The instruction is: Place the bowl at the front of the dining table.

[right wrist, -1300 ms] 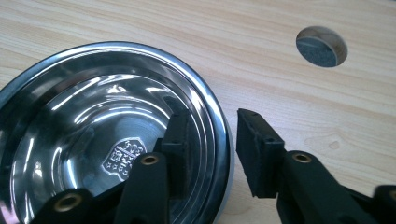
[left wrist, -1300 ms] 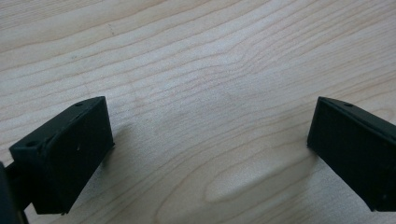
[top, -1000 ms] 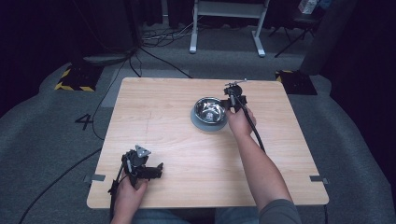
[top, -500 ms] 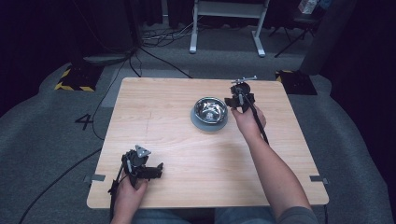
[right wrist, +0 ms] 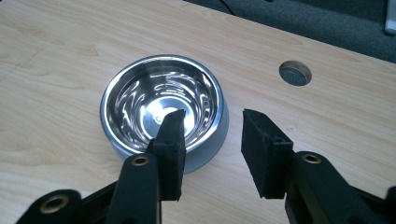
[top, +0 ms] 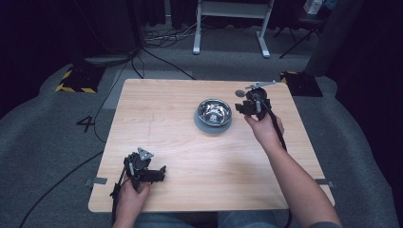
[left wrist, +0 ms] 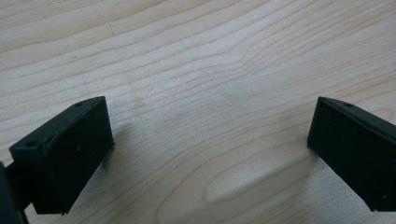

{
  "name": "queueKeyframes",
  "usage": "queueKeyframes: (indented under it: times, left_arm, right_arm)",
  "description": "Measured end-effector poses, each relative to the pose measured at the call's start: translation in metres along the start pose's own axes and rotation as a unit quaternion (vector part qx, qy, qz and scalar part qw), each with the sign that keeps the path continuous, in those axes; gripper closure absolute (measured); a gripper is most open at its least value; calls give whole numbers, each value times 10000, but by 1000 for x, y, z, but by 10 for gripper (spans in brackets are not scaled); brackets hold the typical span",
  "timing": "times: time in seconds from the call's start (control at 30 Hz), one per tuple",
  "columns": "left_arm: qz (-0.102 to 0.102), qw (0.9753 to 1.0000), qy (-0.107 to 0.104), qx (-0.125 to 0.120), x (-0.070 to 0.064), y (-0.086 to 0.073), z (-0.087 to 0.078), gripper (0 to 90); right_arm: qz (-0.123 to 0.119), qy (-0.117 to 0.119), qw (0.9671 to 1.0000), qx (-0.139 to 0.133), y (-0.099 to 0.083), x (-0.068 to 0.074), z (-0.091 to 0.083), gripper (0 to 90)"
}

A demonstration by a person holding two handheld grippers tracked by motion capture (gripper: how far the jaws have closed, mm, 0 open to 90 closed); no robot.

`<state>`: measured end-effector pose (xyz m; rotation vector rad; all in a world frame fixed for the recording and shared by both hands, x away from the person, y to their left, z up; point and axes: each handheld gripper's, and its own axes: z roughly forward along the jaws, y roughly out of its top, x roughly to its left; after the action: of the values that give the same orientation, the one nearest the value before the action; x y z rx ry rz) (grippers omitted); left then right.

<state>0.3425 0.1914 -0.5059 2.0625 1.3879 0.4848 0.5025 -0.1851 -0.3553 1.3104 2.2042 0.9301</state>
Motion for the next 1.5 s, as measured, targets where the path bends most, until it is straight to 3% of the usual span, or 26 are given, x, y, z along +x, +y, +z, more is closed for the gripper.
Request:
queueKeyframes:
  times: [0.33, 0.73, 1.1, 1.33, 1.5]
  left_arm:
    - [-6, 10000, 2, -10, 0, 1, 1, 2]
    - [-16, 10000, 4, -11, 0, 1, 1, 2]
    - [11, 10000, 4, -2, 0, 1, 1, 2]
    - [-1, 10000, 0, -11, 0, 2, 2, 2]
    - [1, 10000, 0, -9, 0, 2, 2, 2]
  right_arm:
    - [-85, 118, 9999, -60, -24, -6, -33, 592]
    - [42, 204, 9997, -110, -57, -22, -61, 587]
    - [248, 294, 9993, -28, -91, -34, -75, 582]
    - [140, 176, 9997, -3, -114, -42, -82, 566]
    - [188, 225, 9995, 71, -131, -49, -83, 559]
